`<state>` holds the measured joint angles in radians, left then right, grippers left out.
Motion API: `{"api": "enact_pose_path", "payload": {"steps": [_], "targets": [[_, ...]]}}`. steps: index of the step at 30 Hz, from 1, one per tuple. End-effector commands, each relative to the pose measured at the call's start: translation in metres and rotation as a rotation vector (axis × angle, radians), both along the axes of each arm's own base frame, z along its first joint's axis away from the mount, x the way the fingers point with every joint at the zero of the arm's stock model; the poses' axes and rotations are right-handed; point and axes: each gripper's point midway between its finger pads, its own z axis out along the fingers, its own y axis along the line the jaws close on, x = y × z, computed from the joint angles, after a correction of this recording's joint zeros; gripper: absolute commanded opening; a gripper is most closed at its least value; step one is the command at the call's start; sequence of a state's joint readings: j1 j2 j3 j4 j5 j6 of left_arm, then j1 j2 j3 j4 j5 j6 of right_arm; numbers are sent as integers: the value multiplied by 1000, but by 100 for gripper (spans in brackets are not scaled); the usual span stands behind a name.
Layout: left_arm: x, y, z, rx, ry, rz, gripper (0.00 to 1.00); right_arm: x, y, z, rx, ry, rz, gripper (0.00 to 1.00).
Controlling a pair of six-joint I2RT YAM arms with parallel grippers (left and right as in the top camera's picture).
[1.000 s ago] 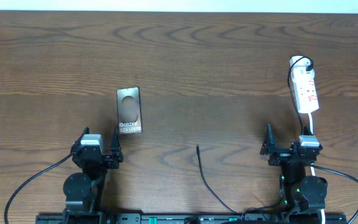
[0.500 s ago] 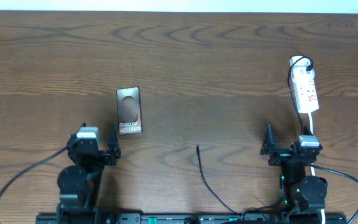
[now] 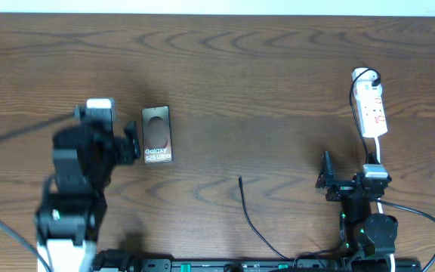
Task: Plug charger to phone and switch on socket
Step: 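Move the left gripper forward over the boxed Galaxy phone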
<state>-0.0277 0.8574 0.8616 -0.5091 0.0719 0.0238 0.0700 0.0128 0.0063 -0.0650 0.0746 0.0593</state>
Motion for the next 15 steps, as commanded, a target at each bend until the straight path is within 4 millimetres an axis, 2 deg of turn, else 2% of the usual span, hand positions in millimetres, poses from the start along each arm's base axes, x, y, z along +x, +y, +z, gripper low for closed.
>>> {"api": "enact_pose_path", "payload": {"steps": [1, 5, 8, 15], "targets": [[19, 2, 24, 10, 49, 8, 74, 0, 2, -1, -12, 4, 12, 99], [39, -2, 30, -1, 191, -11, 75, 0, 2, -1, -12, 4, 12, 99], [48, -3, 27, -3, 303, -15, 75, 0, 2, -1, -12, 4, 12, 99], [65, -9, -9, -24, 463, -36, 75, 0, 2, -1, -12, 4, 12, 99]]}}
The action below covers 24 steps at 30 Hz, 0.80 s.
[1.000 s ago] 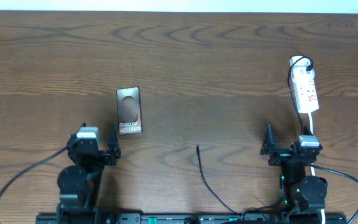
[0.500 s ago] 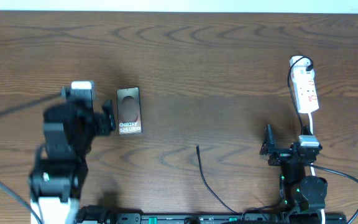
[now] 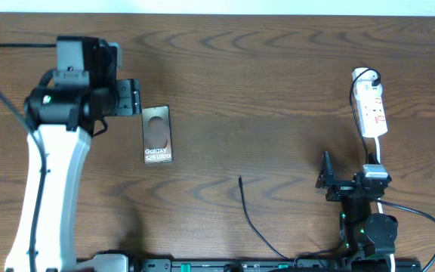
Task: Plug charger to phone and switch on socket
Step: 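Move the left gripper forward over the boxed Galaxy phone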
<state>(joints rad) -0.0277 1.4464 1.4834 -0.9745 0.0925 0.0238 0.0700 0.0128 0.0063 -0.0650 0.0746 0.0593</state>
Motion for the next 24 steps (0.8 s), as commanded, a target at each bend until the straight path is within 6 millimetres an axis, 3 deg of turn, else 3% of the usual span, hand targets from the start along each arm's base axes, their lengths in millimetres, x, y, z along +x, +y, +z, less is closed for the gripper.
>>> {"api": "enact_pose_path", "payload": {"steps": [1, 4, 5, 6, 7, 8, 9, 10, 11, 19, 24], "targets": [[6, -4, -13, -26, 47, -17, 75, 0, 2, -1, -12, 4, 12, 99], [13, -5, -25, -29, 72, -19, 72, 0, 2, -1, -12, 4, 12, 99], [15, -5, -28, -29, 81, -19, 41, 0, 2, -1, -12, 4, 12, 99], [16, -5, -32, -29, 90, -19, 20, 0, 2, -1, -12, 4, 12, 99], [18, -5, -35, -29, 97, -18, 11, 0, 2, -1, -12, 4, 12, 99], [19, -5, -39, -29, 106, -18, 12, 0, 2, -1, -12, 4, 12, 99], [19, -5, -40, -29, 111, -18, 39, 0, 2, -1, -12, 4, 12, 99], [19, -5, -42, -29, 115, -18, 72, 0, 2, -1, -12, 4, 12, 99], [19, -5, -43, -29, 118, -18, 94, 0, 2, -1, -12, 4, 12, 99], [23, -23, -40, -111, 104, -66, 95, 0, 2, -1, -12, 4, 12, 99], [19, -23, -49, -110, 145, -38, 95, 0, 2, -1, -12, 4, 12, 99]]}}
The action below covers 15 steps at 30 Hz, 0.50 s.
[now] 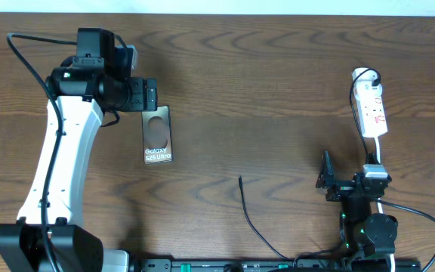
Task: Plug charger to phone and switch on socket
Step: 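Move the left gripper forward over the boxed Galaxy phone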
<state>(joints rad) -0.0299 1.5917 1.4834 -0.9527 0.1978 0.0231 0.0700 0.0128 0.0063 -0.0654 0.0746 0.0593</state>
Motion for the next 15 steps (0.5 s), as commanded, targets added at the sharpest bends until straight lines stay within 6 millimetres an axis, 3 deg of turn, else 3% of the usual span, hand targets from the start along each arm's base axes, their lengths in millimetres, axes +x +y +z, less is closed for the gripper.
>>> {"api": "enact_pose_path", "payload": {"steps": [1, 15], "targets": [[1, -1, -6, -13, 36, 38, 95, 0, 2, -1, -12, 4, 12, 99], [2, 0, -77, 8, 257, 104, 95, 0, 2, -1, -12, 4, 12, 99]]}}
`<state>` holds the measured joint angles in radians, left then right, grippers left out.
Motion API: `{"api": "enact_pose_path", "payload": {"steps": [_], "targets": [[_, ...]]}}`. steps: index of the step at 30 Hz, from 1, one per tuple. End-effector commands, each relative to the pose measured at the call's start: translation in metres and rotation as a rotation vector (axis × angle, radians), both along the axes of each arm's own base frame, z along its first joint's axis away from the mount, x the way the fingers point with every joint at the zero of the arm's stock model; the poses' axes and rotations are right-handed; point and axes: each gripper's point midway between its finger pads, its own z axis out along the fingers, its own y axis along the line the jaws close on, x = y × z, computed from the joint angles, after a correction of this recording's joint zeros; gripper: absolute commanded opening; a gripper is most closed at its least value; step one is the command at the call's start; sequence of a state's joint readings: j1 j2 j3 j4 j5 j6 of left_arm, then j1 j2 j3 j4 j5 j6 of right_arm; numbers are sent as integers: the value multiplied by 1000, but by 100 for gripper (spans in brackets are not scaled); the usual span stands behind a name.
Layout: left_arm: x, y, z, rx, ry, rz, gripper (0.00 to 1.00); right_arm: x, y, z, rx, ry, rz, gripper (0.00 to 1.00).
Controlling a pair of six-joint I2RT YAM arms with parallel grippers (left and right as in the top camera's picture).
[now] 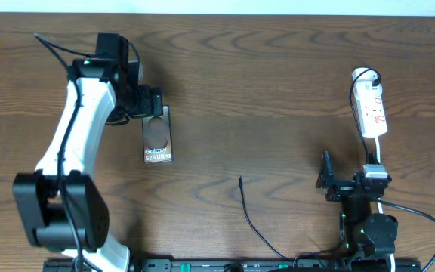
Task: Plug charger to phone and switch on socket
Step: 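Move the left gripper forward over the boxed Galaxy phone, then lower the left gripper onto the phone box and close on it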
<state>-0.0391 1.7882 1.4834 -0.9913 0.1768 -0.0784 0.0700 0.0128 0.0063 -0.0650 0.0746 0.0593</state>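
Note:
A dark phone (158,137) marked Galaxy S25 Ultra lies flat on the table at the left. My left gripper (155,103) hovers over its far end; the overhead view does not show how its fingers stand. A thin black charger cable (252,219) lies loose near the front middle, its free tip at about the table's centre. The white socket strip (371,108) lies at the far right with a red switch. My right gripper (326,181) rests near the front right, below the strip, nothing visible between its fingers.
A white lead (379,159) runs from the socket strip down towards my right arm. Black arm cables (421,219) loop at the front right. The wooden table (263,83) stretches between phone and strip.
My left arm has swung further right, so its gripper now sits over the phone's far end instead of just left of it. Phone, cable and right arm have not moved.
First my left arm was folded low at the left, gripper beside the phone. It then reached up and back, left of the phone's top corner, then closer to that corner, and now over the phone's far end. The right arm stayed still throughout.

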Motion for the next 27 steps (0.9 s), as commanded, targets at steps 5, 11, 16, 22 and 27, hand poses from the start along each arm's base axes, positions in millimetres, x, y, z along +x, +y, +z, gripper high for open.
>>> {"api": "enact_pose_path", "payload": {"steps": [5, 11, 16, 22, 27], "targets": [[4, 3, -19, 37, 47, 11, 95, 0, 2, -1, -12, 4, 12, 99], [5, 2, -30, 40, 65, 6, 95, 0, 2, -1, -12, 4, 12, 99], [4, 2, -33, 40, 64, 5, 95, 0, 2, -1, -12, 4, 12, 99], [5, 2, -33, 40, 61, 6, 95, 0, 2, -1, -12, 4, 12, 99], [5, 1, -33, 40, 61, 4, 95, 0, 2, -1, -12, 4, 12, 99]]}}
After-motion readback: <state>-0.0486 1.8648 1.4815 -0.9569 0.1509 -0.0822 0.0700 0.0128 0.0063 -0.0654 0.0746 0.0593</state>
